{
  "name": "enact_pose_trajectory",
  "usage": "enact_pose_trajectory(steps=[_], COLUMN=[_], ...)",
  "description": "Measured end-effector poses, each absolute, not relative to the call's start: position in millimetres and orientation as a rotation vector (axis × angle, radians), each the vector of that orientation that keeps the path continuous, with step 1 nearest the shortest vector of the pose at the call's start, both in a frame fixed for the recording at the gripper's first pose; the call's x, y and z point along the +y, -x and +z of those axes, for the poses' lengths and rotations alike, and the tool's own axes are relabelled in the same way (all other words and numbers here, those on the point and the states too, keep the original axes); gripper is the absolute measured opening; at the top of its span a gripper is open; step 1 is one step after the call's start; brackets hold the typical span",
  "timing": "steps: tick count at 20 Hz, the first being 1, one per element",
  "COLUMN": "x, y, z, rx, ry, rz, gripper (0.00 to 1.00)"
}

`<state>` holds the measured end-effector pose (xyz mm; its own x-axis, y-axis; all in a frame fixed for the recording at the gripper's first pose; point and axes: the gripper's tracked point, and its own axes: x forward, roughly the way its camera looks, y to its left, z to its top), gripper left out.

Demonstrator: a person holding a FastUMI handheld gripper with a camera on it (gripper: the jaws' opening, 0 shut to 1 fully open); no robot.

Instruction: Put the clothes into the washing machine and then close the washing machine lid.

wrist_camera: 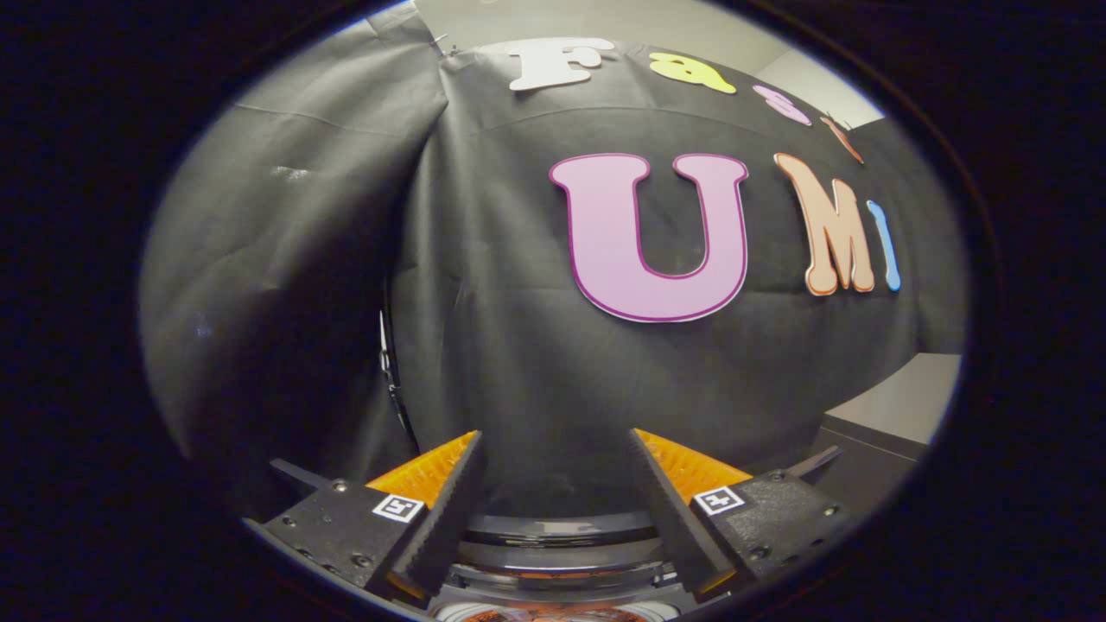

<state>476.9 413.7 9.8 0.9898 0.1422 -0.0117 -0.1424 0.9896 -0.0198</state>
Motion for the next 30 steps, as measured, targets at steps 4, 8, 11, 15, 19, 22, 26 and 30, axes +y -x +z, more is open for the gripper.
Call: enact_pose_trajectory(steps=[4,8,11,15,19,22,26,30], x=[411.7,411.1,409.1,408.6,406.6,406.1,404.9,404.0], y=[-467.6,-458.4,-452.7,-446.9,-433.3,-424.5,-419.3,-397.3], z=[10.4,9.6,8.5,6.7,1.3,-0.9,-3.1,-12.7], rx=[0.005,-0.019,-0.003,0.014,0.015,0.002,0.001,0.004], ry=[0.02,0.017,0.019,0.02,0.02,0.018,0.02,0.017], rz=[0.143,0.147,0.143,0.152,0.167,0.171,0.185,0.207], gripper=[0.98,0.98,0.98,0.98,0.98,0.98,0.98,0.97])
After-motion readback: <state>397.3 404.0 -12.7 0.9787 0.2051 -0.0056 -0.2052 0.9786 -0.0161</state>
